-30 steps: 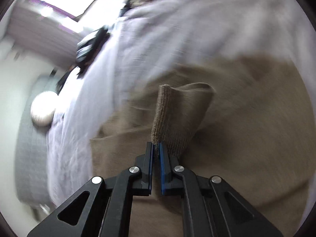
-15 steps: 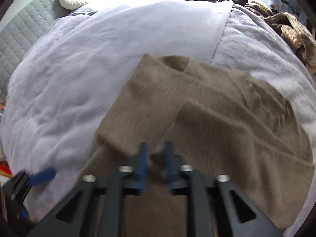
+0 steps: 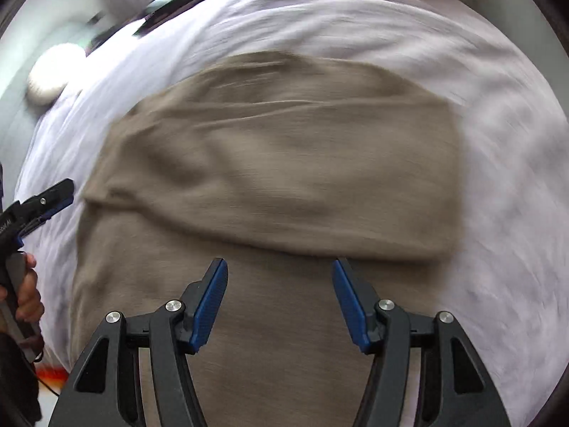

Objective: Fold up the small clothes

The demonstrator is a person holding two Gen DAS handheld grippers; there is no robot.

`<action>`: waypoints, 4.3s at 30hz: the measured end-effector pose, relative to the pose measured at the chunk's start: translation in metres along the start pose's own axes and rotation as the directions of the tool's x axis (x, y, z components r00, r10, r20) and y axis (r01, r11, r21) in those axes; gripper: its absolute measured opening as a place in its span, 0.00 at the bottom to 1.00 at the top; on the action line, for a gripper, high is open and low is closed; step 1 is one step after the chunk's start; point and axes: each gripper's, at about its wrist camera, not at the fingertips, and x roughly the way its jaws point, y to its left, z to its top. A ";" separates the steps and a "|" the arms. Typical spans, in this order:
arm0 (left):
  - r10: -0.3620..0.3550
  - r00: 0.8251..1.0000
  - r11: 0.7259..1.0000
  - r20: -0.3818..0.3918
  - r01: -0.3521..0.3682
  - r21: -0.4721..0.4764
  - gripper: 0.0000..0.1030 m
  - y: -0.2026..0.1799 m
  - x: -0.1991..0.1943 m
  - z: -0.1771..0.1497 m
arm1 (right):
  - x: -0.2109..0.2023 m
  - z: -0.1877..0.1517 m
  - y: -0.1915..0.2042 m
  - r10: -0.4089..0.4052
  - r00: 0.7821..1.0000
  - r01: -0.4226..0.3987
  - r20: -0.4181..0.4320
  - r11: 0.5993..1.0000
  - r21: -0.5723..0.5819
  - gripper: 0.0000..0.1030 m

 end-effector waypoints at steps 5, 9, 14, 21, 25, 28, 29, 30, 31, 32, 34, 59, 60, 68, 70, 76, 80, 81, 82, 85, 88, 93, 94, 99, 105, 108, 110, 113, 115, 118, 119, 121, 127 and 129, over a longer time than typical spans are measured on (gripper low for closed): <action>0.084 0.989 0.996 -0.122 -0.079 0.041 0.83 -0.001 0.053 0.017 | -0.008 0.000 -0.074 -0.056 0.997 0.044 0.044 0.970 0.238 0.63; 0.085 0.989 0.993 -0.119 -0.075 0.089 0.83 -0.010 0.052 0.016 | -0.001 0.006 -0.110 0.041 0.994 -0.072 0.098 0.938 0.338 0.63; 0.053 0.991 0.994 -0.123 -0.040 0.106 0.64 -0.016 0.053 0.016 | 0.024 0.014 -0.119 0.201 0.971 -0.235 0.131 0.906 0.352 0.56; 0.093 0.994 0.989 -0.063 -0.085 0.125 0.04 -0.002 0.034 0.020 | 0.010 0.027 -0.080 0.129 0.984 -0.151 0.127 0.971 0.187 0.17; 0.104 0.990 0.991 -0.096 -0.095 0.097 0.04 0.018 0.039 0.013 | 0.018 0.030 -0.076 0.054 0.994 -0.067 0.098 0.989 0.131 0.17; 0.104 0.991 0.990 -0.082 -0.095 0.104 0.04 0.020 0.040 0.003 | 0.029 0.027 -0.081 0.040 0.996 -0.052 0.085 0.988 0.143 0.18; 0.109 0.991 0.988 -0.077 -0.100 0.115 0.04 0.019 0.038 0.002 | 0.029 0.024 -0.082 0.035 0.995 -0.048 0.090 0.989 0.141 0.19; 0.116 0.990 0.986 -0.074 -0.106 0.127 0.04 0.017 0.036 0.001 | 0.028 0.023 -0.083 0.028 0.995 -0.040 0.091 0.989 0.140 0.19; 0.124 0.990 0.984 -0.074 -0.113 0.135 0.04 0.017 0.035 0.000 | 0.026 0.022 -0.084 0.023 0.996 -0.035 0.090 0.990 0.140 0.20; 0.135 0.988 0.983 -0.073 -0.124 0.136 0.04 0.017 0.034 -0.001 | 0.023 0.021 -0.084 0.011 0.996 -0.023 0.085 0.990 0.138 0.21; 0.171 0.983 0.978 -0.067 -0.161 0.134 0.04 0.021 0.030 -0.002 | 0.013 0.018 -0.083 -0.020 0.996 0.010 0.084 0.992 0.124 0.23; 0.239 0.969 0.964 -0.055 -0.231 0.133 0.04 0.011 0.000 -0.034 | -0.006 -0.008 -0.044 -0.126 0.989 0.128 0.078 0.991 -0.028 0.26; 0.236 0.970 0.965 -0.056 -0.227 0.131 0.04 0.010 -0.001 -0.035 | -0.008 -0.012 -0.046 -0.126 0.989 0.129 0.077 0.991 -0.023 0.26; 0.281 0.959 0.949 -0.039 -0.272 0.161 0.04 -0.001 -0.012 -0.052 | -0.023 -0.036 -0.050 -0.097 0.992 0.095 0.082 0.995 0.030 0.28; 0.292 0.956 0.945 -0.033 -0.283 0.161 0.04 -0.003 -0.016 -0.057 | -0.026 -0.044 -0.049 -0.087 0.993 0.084 0.083 0.996 0.040 0.29; 0.305 0.952 0.939 -0.035 -0.294 0.176 0.04 -0.009 -0.026 -0.076 | -0.035 -0.057 -0.044 -0.068 0.994 0.064 0.083 0.997 0.048 0.30; 0.309 0.951 0.937 -0.026 -0.300 0.180 0.04 -0.013 -0.034 -0.085 | -0.043 -0.064 -0.039 -0.058 0.994 0.054 0.095 0.998 0.044 0.31; 0.310 0.950 0.937 -0.023 -0.302 0.178 0.04 -0.013 -0.036 -0.088 | -0.044 -0.065 -0.038 -0.058 0.994 0.055 0.096 0.998 0.040 0.32; 0.312 0.950 0.936 -0.022 -0.304 0.176 0.04 -0.013 -0.038 -0.090 | -0.045 -0.066 -0.036 -0.058 0.994 0.055 0.097 0.998 0.035 0.35; 0.317 0.948 0.936 -0.023 -0.309 0.168 0.04 -0.012 -0.041 -0.096 | -0.049 -0.071 -0.030 -0.055 0.993 0.052 0.103 0.998 0.025 0.41; 0.330 0.944 0.933 -0.027 -0.322 0.160 0.24 -0.010 -0.044 -0.103 | -0.053 -0.076 -0.027 -0.048 0.993 0.046 0.111 0.999 0.018 0.42; 0.387 0.921 0.907 0.048 -0.389 0.160 0.99 -0.012 -0.061 -0.117 | -0.062 -0.086 -0.022 -0.039 0.991 0.038 0.125 0.999 0.013 0.44; 0.386 0.921 0.907 0.046 -0.388 0.162 0.99 -0.011 -0.062 -0.118 | -0.063 -0.088 -0.022 -0.035 0.991 0.034 0.126 0.999 0.013 0.45; 0.374 0.927 0.917 0.029 -0.374 0.139 0.99 -0.003 -0.068 -0.133 | -0.063 -0.102 -0.017 -0.026 0.992 0.026 0.125 1.000 0.000 0.58; 0.350 0.937 0.930 -0.002 -0.347 0.124 0.99 0.010 -0.072 -0.151 | -0.061 -0.120 -0.015 0.034 0.992 -0.035 0.118 0.999 0.008 0.71; 0.320 0.947 0.943 -0.015 -0.317 0.106 0.99 0.019 -0.077 -0.163 | -0.065 -0.132 -0.018 0.077 0.990 -0.079 0.122 0.997 0.013 0.71; 0.273 0.962 0.957 -0.019 -0.270 0.102 0.99 0.026 -0.084 -0.174 | -0.068 -0.142 -0.023 0.107 0.986 -0.110 0.124 0.994 0.019 0.71; 0.216 0.976 0.970 -0.017 -0.212 0.116 0.99 0.031 -0.095 -0.189 | -0.076 -0.160 -0.034 0.165 0.978 -0.169 0.130 0.985 0.022 0.71; 0.183 0.983 0.973 -0.023 -0.178 0.148 0.99 0.031 -0.102 -0.202 | -0.080 -0.174 -0.041 0.199 0.971 -0.204 0.135 0.979 0.020 0.71; 0.129 0.990 0.974 -0.054 -0.116 0.195 0.99 0.031 -0.111 -0.226 | -0.085 -0.198 -0.053 0.243 0.960 -0.249 0.138 0.968 0.025 0.71; 0.114 0.991 0.975 -0.064 -0.099 0.200 0.99 0.030 -0.112 -0.230 | -0.085 -0.207 -0.058 0.260 0.956 -0.267 0.133 0.963 0.033 0.71; 0.068 0.993 0.977 -0.098 -0.046 0.206 0.99 0.029 -0.115 -0.242 | -0.083 -0.222 -0.066 0.302 0.946 -0.309 0.117 0.950 0.051 0.71; 0.009 0.992 0.971 -0.123 0.021 0.237 0.99 0.018 -0.118 -0.262 | -0.057 -0.258 -0.067 0.393 0.919 -0.394 0.045 0.918 0.046 0.71; -0.048 0.989 0.976 -0.140 0.076 0.203 0.99 0.018 -0.119 -0.265 | -0.044 -0.260 -0.061 0.411 0.911 -0.412 0.029 0.911 0.035 0.71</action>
